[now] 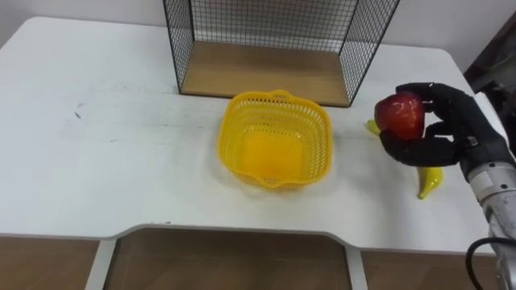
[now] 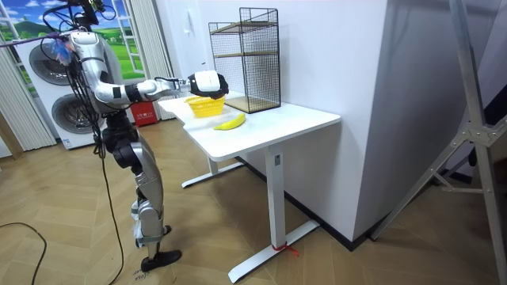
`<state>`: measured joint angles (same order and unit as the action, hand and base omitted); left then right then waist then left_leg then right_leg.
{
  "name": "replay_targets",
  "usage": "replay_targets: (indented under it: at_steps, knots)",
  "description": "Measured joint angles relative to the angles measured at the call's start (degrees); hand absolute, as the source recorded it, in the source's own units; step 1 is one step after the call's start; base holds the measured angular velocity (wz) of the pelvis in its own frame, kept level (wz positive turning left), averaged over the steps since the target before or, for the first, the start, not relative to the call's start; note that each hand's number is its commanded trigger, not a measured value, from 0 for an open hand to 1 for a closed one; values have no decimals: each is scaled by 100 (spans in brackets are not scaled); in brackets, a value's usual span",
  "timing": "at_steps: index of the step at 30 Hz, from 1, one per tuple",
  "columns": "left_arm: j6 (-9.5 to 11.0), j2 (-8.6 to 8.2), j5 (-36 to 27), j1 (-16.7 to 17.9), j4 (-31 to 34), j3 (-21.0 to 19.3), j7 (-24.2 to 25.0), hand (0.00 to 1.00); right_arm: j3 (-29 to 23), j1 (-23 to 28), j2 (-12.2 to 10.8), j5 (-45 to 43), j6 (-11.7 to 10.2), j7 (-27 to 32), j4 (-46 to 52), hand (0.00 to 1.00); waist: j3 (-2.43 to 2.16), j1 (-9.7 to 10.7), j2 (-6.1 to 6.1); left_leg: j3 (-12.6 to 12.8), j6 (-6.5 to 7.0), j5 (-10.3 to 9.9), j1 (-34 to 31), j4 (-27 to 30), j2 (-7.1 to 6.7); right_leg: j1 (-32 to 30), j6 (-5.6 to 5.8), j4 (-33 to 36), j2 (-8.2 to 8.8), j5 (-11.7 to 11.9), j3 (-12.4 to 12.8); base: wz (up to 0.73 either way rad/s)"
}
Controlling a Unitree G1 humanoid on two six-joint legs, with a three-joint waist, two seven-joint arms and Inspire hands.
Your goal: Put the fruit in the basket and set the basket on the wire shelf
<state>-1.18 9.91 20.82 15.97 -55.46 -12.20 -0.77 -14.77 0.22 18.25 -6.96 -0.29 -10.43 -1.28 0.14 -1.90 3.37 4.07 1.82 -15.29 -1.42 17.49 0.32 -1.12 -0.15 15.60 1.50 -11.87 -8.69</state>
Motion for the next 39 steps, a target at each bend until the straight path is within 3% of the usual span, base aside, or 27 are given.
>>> replay_targets:
  at_steps: [14, 21, 32, 39]
  knots:
    - [15, 0, 3, -76, -159, 130, -116, 0, 235, -254, 15, -244, 0, 96, 444, 100, 9, -28, 9, 29, 1, 1, -104, -15, 0, -134, 1, 109, 4, -1, 55, -2]
    - [26, 11, -2, -123, -188, 351, -73, 0, 512, -259, 63, -236, -17, 103, 507, 100, 17, -182, 4, -18, 1, 0, -89, 54, 6, -104, 0, 101, 2, 0, 2, 4]
    - [17, 12, -1, -203, -197, 348, 11, 0, 719, -263, 64, -283, -17, -37, 818, 100, 51, -341, -48, -124, 0, -1, -201, 129, 10, -108, -3, 111, 16, 2, -96, 5]
    - [0, 12, -12, -347, -236, 401, 23, 0, 1175, -560, 36, -442, -14, -212, 842, 100, 57, -383, -59, -101, 0, -1, -207, 134, 10, -126, -4, 121, 13, 1, -92, 0]
